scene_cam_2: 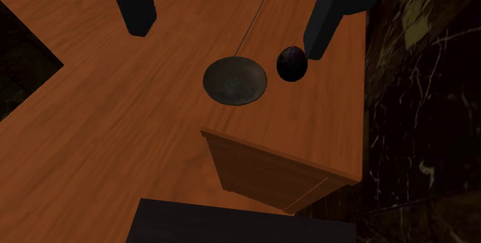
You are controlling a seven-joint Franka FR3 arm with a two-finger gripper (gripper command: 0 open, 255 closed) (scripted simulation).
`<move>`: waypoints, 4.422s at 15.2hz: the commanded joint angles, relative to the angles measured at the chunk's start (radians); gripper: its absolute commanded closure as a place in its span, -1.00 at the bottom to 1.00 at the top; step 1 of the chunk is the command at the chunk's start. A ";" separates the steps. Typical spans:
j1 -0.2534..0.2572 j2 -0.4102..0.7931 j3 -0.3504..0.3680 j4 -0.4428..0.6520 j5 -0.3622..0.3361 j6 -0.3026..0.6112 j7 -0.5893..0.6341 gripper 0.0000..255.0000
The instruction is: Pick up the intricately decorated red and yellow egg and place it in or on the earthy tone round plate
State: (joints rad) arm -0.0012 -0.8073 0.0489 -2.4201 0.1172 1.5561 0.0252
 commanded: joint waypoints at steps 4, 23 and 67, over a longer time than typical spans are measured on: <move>-0.010 0.088 -0.019 -0.007 -0.014 0.092 -0.034 -1.00; -0.050 0.782 -0.117 0.241 -0.013 0.523 -0.231 -1.00; -0.037 0.753 -0.096 -0.233 0.194 1.355 -0.430 -1.00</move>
State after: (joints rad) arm -0.0452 -0.0134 -0.0504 -2.5667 0.2678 2.8095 -0.3689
